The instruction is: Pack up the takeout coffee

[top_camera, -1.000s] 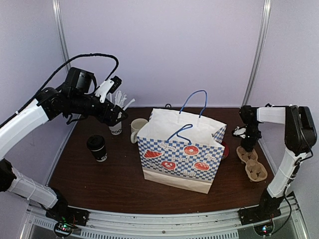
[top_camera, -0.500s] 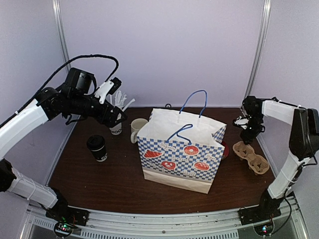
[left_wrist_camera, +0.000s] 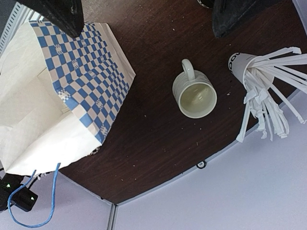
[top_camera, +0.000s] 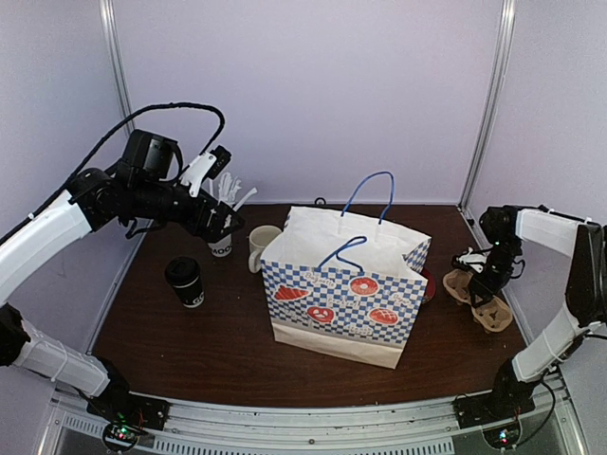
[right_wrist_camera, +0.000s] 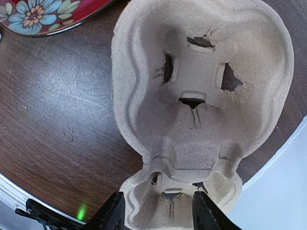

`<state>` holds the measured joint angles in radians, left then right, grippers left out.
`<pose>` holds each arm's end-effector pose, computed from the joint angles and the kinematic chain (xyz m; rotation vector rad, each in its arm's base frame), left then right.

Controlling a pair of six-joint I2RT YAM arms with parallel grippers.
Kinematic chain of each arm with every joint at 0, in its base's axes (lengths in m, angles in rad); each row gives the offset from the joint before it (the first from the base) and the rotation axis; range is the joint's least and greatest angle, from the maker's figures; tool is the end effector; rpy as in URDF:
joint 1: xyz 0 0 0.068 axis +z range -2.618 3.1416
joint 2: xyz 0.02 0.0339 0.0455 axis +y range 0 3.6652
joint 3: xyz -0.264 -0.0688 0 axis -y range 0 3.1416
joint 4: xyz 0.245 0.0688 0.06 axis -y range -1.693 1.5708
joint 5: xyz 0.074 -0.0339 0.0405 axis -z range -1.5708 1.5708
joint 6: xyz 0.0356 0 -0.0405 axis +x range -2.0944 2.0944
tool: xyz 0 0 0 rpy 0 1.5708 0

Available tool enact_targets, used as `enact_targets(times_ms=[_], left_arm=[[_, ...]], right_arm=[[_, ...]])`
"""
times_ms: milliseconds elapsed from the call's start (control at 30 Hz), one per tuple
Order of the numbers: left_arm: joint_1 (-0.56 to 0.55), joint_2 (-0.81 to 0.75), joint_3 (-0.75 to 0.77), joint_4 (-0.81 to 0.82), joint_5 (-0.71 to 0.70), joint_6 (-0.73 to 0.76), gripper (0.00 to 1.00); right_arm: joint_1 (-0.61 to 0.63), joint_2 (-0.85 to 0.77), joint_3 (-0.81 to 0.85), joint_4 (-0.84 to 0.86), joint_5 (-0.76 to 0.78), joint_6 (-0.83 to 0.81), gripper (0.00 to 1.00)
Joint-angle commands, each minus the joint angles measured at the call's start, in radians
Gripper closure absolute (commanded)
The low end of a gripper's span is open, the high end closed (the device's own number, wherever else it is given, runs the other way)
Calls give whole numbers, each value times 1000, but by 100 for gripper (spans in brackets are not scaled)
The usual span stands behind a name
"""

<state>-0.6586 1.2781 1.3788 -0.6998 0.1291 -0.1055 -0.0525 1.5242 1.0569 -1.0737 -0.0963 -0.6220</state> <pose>0.2122 -0.1700 0.3890 0.6793 2.1158 -0.5704 0.2566 -0.0101 0.2110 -0.8671 2.9545 0.1248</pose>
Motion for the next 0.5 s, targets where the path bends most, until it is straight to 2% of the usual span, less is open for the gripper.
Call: enact_targets(times_ms=[0,467], left_arm=[[-6,8,1,42,47,-7,2],[-6,6,-11,42,69,-6,4]], right_arm=[[-7,10,1,26,-29,-2,49],[-20,66,42,48,-14,-14,52]])
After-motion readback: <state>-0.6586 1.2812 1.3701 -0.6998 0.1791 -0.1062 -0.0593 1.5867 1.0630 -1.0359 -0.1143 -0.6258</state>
